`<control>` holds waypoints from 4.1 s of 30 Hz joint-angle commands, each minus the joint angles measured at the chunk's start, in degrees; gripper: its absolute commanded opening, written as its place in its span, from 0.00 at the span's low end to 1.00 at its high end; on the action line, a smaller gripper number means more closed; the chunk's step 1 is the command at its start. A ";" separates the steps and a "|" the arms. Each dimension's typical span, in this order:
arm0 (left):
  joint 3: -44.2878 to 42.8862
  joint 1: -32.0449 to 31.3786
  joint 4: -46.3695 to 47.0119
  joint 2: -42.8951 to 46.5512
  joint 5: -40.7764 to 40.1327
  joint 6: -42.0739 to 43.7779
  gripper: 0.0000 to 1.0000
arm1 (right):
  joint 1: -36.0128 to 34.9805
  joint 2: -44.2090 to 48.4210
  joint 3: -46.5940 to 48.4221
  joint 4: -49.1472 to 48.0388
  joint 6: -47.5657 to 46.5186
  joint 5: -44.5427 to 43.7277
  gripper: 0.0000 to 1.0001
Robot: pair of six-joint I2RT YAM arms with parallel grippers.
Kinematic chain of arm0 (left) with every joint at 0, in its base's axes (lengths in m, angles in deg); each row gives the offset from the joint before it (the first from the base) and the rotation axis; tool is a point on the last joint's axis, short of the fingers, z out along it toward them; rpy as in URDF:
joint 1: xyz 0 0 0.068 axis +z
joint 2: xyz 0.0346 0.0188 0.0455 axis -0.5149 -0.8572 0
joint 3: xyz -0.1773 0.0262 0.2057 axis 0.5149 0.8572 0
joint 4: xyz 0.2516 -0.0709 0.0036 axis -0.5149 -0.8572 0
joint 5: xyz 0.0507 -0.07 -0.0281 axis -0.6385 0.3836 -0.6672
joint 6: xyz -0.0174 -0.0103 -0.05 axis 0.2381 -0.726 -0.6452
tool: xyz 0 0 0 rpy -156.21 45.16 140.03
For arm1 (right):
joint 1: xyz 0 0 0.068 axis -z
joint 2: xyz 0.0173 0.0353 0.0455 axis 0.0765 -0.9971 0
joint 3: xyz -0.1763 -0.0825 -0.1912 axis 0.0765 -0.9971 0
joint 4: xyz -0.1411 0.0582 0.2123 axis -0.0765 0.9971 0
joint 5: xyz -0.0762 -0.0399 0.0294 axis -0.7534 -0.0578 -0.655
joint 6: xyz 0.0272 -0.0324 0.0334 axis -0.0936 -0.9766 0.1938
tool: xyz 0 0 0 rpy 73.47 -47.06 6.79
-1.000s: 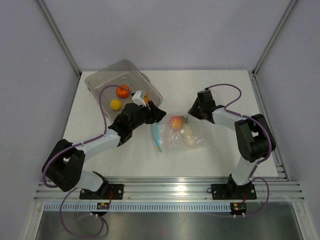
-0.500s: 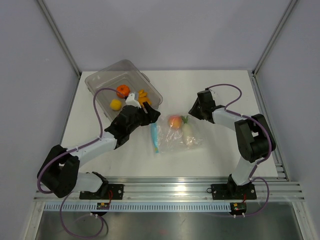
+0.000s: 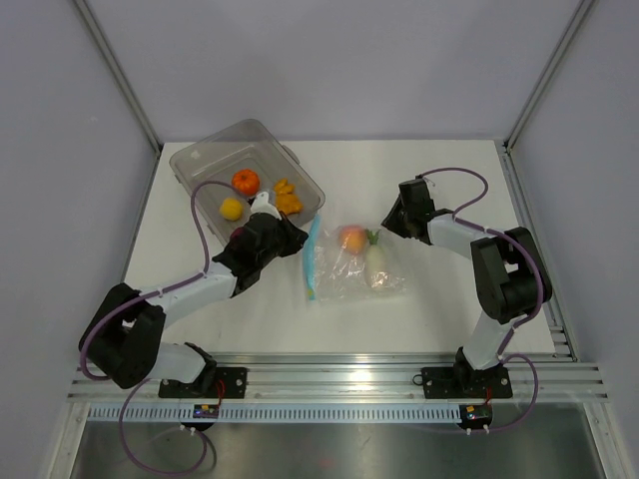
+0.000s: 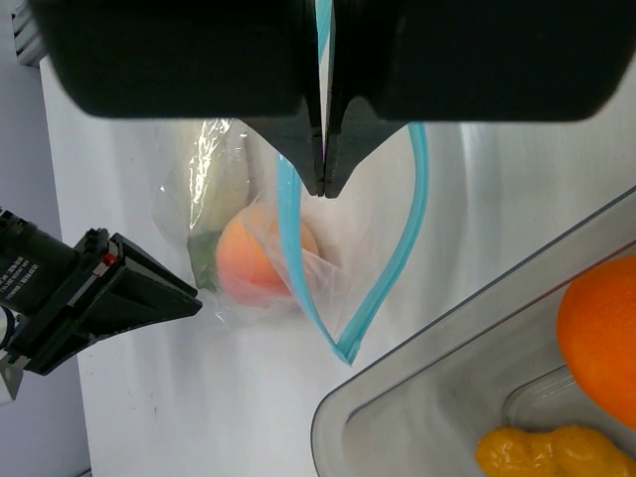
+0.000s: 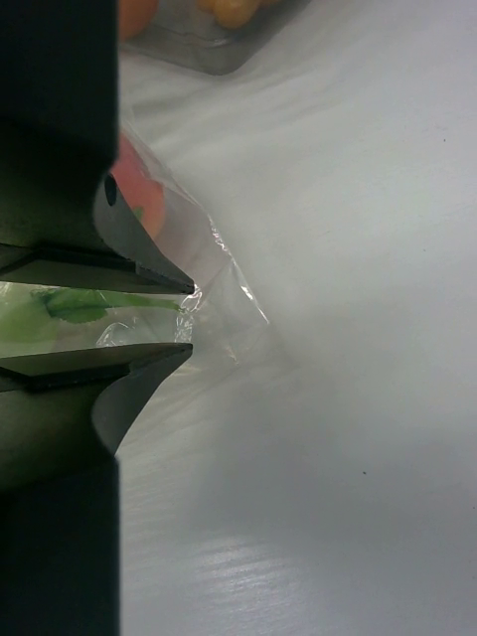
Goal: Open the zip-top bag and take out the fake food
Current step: Pick up the fake fruit from the zipper food storage bag.
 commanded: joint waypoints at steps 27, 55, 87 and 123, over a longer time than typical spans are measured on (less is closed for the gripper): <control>-1.25 0.84 14.55 -14.75 17.05 -6.27 0.16 | 0.40 2.35 -1.11 -2.65 -0.10 3.11 0.32; -3.27 -1.44 16.94 -17.03 18.81 -4.52 0.59 | -1.80 3.67 1.79 -0.89 -3.62 4.69 0.43; -7.84 -4.43 17.11 -20.81 14.24 1.99 0.79 | -3.21 -1.60 3.55 0.86 -0.90 15.58 0.49; -20.76 -9.88 -5.29 -26.70 -2.72 9.37 0.84 | -4.17 -1.95 1.35 -4.67 6.05 26.05 0.49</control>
